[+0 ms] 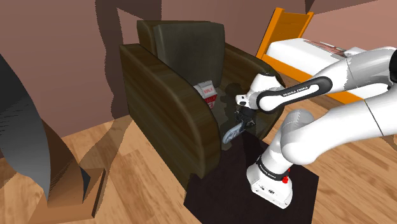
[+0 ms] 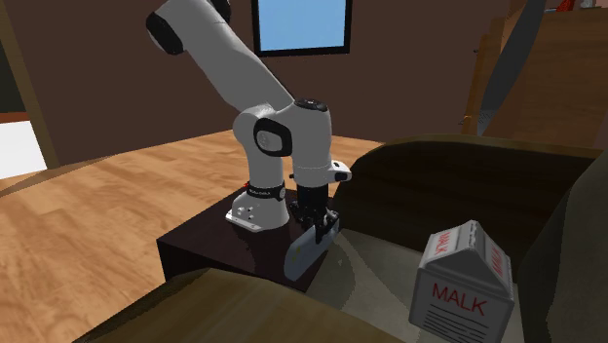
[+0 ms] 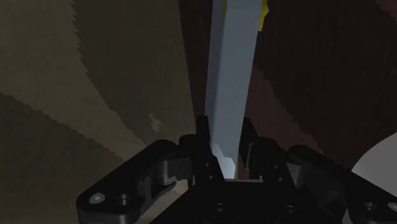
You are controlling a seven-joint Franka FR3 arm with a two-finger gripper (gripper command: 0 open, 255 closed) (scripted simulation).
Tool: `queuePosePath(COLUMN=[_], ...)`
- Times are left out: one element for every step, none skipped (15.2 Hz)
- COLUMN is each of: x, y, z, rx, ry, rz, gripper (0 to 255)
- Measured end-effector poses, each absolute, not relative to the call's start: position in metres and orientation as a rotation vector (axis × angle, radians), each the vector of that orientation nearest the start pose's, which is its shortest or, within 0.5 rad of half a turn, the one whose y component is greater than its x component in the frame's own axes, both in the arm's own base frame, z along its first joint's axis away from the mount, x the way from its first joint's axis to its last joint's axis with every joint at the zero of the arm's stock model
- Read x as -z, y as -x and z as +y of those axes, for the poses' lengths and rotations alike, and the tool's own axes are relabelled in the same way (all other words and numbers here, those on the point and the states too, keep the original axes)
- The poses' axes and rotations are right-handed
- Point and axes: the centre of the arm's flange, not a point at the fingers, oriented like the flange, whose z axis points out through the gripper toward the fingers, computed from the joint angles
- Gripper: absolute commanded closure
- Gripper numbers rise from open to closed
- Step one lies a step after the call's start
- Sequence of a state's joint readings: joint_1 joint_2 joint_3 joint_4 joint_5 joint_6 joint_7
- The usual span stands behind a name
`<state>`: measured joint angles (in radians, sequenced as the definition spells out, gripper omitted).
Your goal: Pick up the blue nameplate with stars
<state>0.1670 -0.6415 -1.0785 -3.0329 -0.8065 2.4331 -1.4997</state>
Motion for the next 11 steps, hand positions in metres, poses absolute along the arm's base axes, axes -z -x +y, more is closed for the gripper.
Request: queuePosePath(x=[-0.238,-0.238,-0.238,-0.238,-0.238,-0.24,-0.244,-0.248,-0.253,-0.258,-0.263], y=[-0.228,-0.228,-0.228,-0.228,-0.228,-0.228,-0.227,-0.227,-0.227,-0.227,-0.228], z=[-0.159,-0.159,-0.159,-0.159,-0.159,-0.158,-0.158,-0.157,-0.157,-0.158,-0.159], rx=[0.092,0.093,0.093,0.093,0.093,0.093,0.093,0.093,0.093,0.093,0.093], ry=[2.341,2.341,2.341,2.341,2.342,2.341,2.341,2.341,2.341,2.341,2.341], rz=[-1.97,-1.97,-1.97,-1.97,-1.971,-1.971,-1.971,-1.97,-1.97,-1.97,-1.971], gripper=[255,255,255,255,255,255,255,255,255,255,255])
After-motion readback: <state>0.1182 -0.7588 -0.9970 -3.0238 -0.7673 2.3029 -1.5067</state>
